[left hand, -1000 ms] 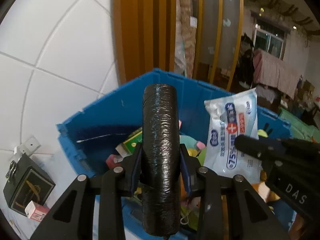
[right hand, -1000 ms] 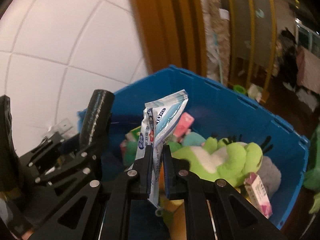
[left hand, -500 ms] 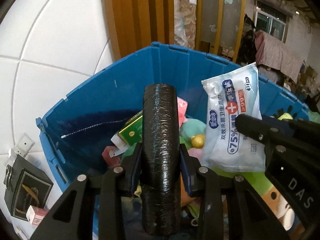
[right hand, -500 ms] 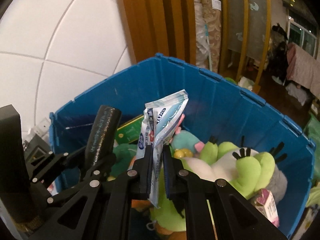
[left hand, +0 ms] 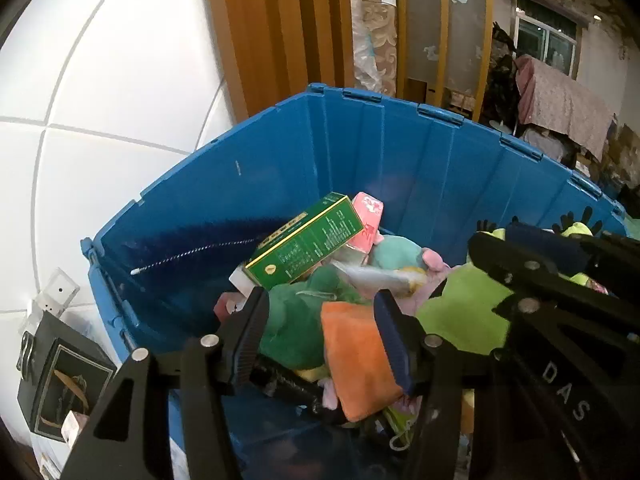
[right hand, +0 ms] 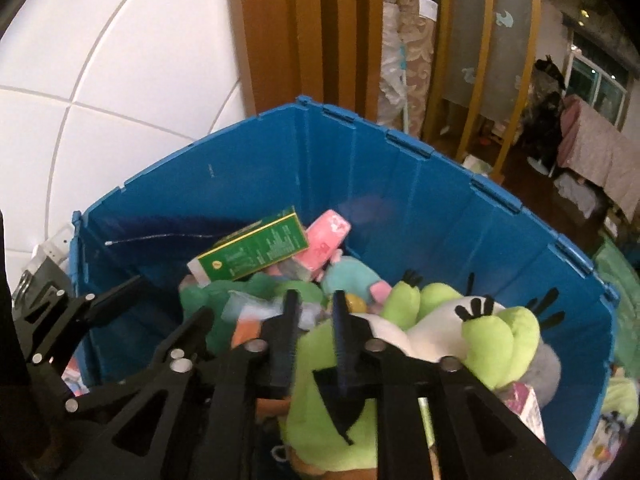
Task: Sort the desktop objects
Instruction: 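Open both tools to drop the black bag and wipes into the crate, then move both tools back over the table toward the ibuprofen box and tissue pack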
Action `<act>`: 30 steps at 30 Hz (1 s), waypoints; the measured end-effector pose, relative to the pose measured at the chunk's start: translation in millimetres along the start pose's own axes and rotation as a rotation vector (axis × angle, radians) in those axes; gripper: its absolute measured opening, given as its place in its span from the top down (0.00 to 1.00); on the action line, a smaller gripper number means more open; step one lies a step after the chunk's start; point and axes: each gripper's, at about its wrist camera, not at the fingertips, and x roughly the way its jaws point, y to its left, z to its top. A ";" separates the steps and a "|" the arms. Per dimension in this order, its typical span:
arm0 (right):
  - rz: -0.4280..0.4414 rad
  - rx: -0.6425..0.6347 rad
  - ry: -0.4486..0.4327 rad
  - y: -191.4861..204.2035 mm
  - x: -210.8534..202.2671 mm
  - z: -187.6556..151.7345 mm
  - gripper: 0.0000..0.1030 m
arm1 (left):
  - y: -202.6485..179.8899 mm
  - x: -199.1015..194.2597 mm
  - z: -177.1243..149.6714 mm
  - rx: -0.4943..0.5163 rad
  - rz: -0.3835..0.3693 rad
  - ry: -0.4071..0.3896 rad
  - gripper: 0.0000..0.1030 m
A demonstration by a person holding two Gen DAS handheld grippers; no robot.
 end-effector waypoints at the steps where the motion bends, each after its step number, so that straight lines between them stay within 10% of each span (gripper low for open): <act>1: -0.006 0.002 0.000 -0.1 -0.6 0.0 0.61 | 0.3 -1.2 -0.6 -0.003 0.000 0.001 0.48; 12: -0.008 -0.084 -0.052 23.8 -40.3 -0.3 0.02 | 24.9 -41.3 -25.7 -0.060 0.057 -0.049 0.32; 30: 0.124 -0.222 -0.086 88.6 -114.3 -58.9 0.00 | 81.8 -129.6 -117.4 -0.239 0.168 -0.145 0.32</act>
